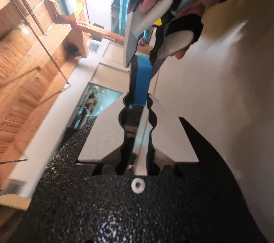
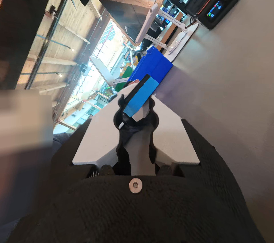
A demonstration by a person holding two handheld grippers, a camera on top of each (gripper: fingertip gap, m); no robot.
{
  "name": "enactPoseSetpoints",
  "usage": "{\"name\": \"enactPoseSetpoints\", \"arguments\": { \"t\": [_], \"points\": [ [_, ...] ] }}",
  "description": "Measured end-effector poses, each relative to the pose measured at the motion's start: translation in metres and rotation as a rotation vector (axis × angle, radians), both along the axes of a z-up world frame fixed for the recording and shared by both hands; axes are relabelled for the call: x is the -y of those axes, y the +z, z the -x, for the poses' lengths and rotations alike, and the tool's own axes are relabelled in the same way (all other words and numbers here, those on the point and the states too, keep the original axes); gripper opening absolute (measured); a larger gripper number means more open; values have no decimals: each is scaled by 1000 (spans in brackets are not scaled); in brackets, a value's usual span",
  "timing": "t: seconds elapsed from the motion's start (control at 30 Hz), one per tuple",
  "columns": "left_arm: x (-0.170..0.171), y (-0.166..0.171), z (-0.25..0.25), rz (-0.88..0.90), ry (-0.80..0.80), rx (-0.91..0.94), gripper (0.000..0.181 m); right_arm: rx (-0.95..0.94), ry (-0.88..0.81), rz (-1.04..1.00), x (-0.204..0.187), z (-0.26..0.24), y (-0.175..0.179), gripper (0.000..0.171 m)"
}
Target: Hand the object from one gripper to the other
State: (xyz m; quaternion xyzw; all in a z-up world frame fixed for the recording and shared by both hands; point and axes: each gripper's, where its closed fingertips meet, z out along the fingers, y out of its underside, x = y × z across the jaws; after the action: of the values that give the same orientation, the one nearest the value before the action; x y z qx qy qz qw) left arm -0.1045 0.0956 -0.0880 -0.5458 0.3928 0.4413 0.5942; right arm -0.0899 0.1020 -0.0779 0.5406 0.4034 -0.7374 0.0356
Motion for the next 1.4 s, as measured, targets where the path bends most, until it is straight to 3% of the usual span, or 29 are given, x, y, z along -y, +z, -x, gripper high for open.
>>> {"name": "enactPoseSetpoints", "arguments": {
  "t": [0.03,0.07,0.23,0.43,0.6,0.77,0.87,0.97,1.1,1.17,1.27,1.4],
  "points": [
    [0,0,-4,10,-56,92,28,-11,-12,-38,0,0,0,31],
    [2,5,-9,5,-128,220,53,-35,-28,-85,-1,0,1,31],
    [13,32,-13,104,-471,991,96,-303,-58,-352,9,-11,27,30],
    [30,31,-33,432,-857,1412,51,-562,-73,-709,32,-23,36,29],
    [36,24,-51,613,-941,1462,33,-651,-62,-802,43,-28,36,29],
    [37,29,-48,559,-957,1468,21,-631,-70,-809,40,-26,33,27],
    [31,31,-37,432,-869,1393,19,-547,-121,-758,28,-18,31,30],
    [20,30,-16,233,-630,1173,19,-373,-111,-624,15,-9,20,57],
    [8,17,19,31,-151,603,19,-196,-35,-404,14,-4,7,66],
    [4,11,17,-8,-13,267,19,-170,-9,-322,17,-3,8,67],
    [-1,2,0,-11,46,-58,19,-114,-21,-197,11,-1,9,61],
    [1,6,-4,-39,67,-155,19,-21,-33,12,-4,1,4,53]
  ]
}}
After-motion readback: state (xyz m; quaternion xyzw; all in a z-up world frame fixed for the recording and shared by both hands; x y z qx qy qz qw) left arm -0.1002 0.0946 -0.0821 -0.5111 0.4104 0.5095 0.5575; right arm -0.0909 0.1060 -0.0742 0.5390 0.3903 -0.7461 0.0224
